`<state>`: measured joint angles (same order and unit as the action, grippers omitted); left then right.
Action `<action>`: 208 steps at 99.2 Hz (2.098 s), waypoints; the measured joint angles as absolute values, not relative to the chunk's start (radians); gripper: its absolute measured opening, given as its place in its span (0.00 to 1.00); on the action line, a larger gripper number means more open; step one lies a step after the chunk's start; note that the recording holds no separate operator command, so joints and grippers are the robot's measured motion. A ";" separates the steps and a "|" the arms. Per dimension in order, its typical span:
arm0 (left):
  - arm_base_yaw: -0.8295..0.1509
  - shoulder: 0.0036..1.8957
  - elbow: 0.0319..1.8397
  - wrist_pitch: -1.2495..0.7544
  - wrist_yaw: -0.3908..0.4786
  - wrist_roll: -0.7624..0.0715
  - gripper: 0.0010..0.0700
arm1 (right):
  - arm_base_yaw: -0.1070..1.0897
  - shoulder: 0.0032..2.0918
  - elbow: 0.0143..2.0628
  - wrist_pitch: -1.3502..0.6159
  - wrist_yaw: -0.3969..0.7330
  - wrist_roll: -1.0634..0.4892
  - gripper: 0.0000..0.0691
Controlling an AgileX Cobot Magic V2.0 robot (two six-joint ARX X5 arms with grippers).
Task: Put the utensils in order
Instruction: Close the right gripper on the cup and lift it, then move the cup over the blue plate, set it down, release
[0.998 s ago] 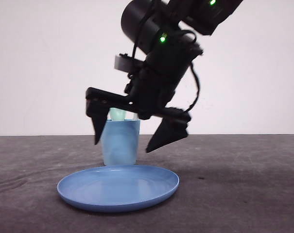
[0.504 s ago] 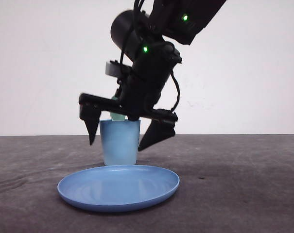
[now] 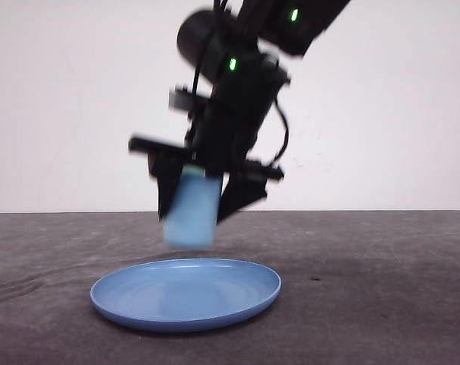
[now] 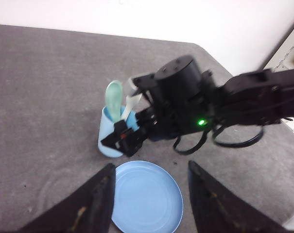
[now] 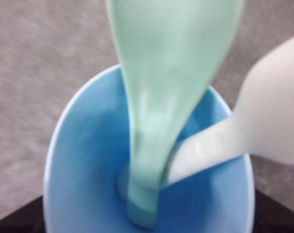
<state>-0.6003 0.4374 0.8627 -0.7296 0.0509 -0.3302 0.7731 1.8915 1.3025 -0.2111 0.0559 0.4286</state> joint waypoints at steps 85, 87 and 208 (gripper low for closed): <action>-0.600 0.437 0.863 -0.752 0.051 -0.330 0.39 | 0.964 1.468 1.071 -0.448 0.112 0.294 0.58; -0.600 0.437 0.863 -0.752 0.051 -0.330 0.39 | 0.969 1.469 1.048 -0.421 0.115 0.298 0.58; -0.600 0.437 0.863 -0.782 0.051 -0.330 0.39 | 1.062 1.423 0.865 -0.318 0.202 0.390 0.93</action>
<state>-0.6003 0.4370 0.8627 -0.7818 0.0509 -0.3298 1.0622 1.4235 0.8650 -0.3183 0.2024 0.3904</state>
